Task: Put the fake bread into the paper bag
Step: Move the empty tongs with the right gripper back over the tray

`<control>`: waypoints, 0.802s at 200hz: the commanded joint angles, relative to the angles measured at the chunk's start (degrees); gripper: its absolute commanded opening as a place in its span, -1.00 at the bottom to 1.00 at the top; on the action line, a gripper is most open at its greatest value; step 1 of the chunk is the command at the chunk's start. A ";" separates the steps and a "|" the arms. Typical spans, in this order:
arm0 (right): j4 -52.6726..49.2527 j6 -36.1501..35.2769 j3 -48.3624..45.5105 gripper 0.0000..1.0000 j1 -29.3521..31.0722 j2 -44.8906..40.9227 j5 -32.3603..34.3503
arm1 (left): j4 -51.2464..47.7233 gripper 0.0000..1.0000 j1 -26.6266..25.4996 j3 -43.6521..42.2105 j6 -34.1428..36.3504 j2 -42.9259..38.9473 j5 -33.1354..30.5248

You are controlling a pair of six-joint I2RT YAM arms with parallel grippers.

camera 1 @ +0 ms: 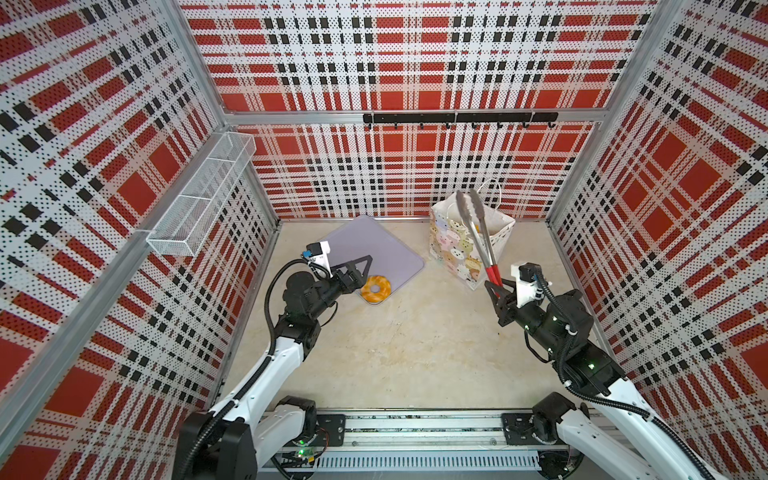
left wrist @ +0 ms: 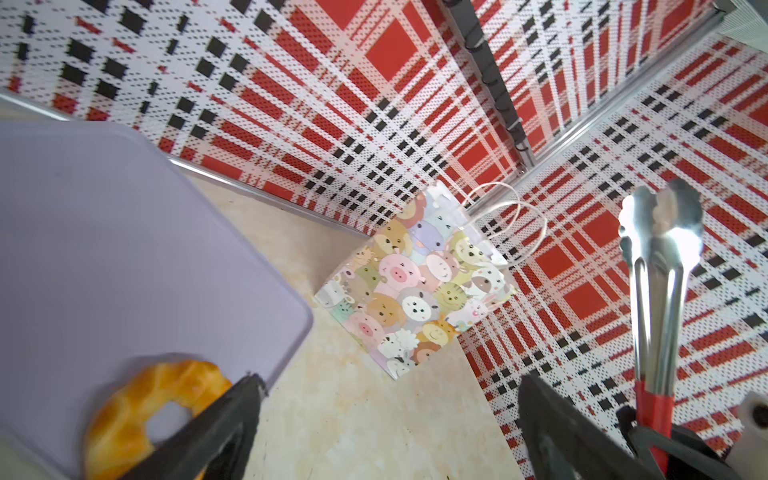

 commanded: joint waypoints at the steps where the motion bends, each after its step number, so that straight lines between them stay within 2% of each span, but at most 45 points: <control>1: 2.33 -2.70 2.09 -0.48 -0.20 3.95 -11.26 | -7.16 0.98 1.93 0.15 1.37 -1.20 0.23; 18: 1.69 -3.01 2.81 -0.48 0.16 7.02 -14.91 | -12.13 0.98 3.16 1.14 3.24 -1.42 -0.55; 37: -2.00 -4.39 4.71 -0.47 1.38 10.73 -14.90 | -17.06 0.98 4.65 2.08 5.00 -1.47 -1.16; 71: -9.77 -8.08 8.13 -0.45 6.41 16.86 -7.24 | -26.16 0.98 7.65 4.04 9.08 -0.44 -2.05; 106: -13.68 -9.37 10.53 -0.44 9.24 22.25 -0.06 | -28.94 0.98 10.49 4.83 11.03 0.88 -1.84; 160: -24.09 -7.12 18.93 -0.40 9.22 31.29 -1.59 | -36.20 0.99 12.37 9.05 16.16 6.83 -2.56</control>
